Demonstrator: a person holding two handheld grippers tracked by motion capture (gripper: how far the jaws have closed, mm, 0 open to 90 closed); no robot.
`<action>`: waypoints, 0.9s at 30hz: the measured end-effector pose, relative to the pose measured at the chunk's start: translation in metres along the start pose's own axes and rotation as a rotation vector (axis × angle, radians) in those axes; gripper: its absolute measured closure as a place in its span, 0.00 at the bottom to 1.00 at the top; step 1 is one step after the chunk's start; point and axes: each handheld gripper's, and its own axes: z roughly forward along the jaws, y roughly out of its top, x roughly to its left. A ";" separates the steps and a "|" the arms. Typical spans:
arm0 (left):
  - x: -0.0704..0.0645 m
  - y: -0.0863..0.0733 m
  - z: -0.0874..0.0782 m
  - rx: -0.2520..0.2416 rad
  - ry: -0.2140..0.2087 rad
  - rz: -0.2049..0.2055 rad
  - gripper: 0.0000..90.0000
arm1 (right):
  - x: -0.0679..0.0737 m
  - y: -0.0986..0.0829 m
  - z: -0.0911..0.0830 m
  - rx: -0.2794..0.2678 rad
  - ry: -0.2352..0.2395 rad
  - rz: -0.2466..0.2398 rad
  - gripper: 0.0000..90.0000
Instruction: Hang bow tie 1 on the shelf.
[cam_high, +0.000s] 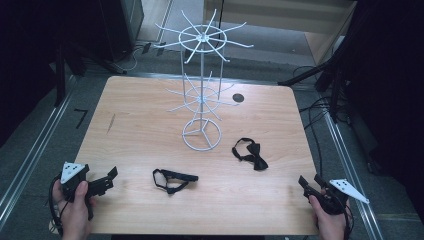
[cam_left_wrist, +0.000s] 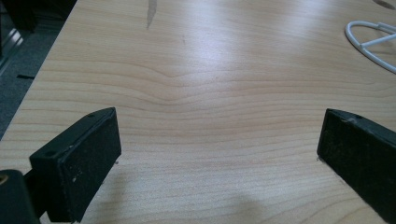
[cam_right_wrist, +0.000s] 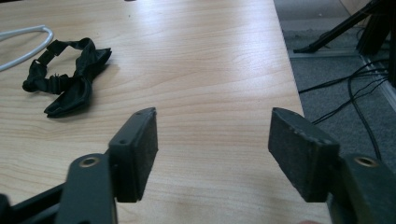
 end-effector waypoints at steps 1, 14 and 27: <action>0.000 0.000 0.000 0.002 0.002 0.000 0.00 | 0.000 0.000 0.000 -0.004 -0.008 -0.010 0.42; 0.000 0.000 0.000 0.006 0.000 -0.002 0.00 | 0.023 0.006 -0.002 -0.065 0.068 0.019 0.50; 0.000 0.000 0.001 0.009 0.004 -0.004 0.00 | 0.054 0.013 0.000 -0.075 0.132 -0.030 0.56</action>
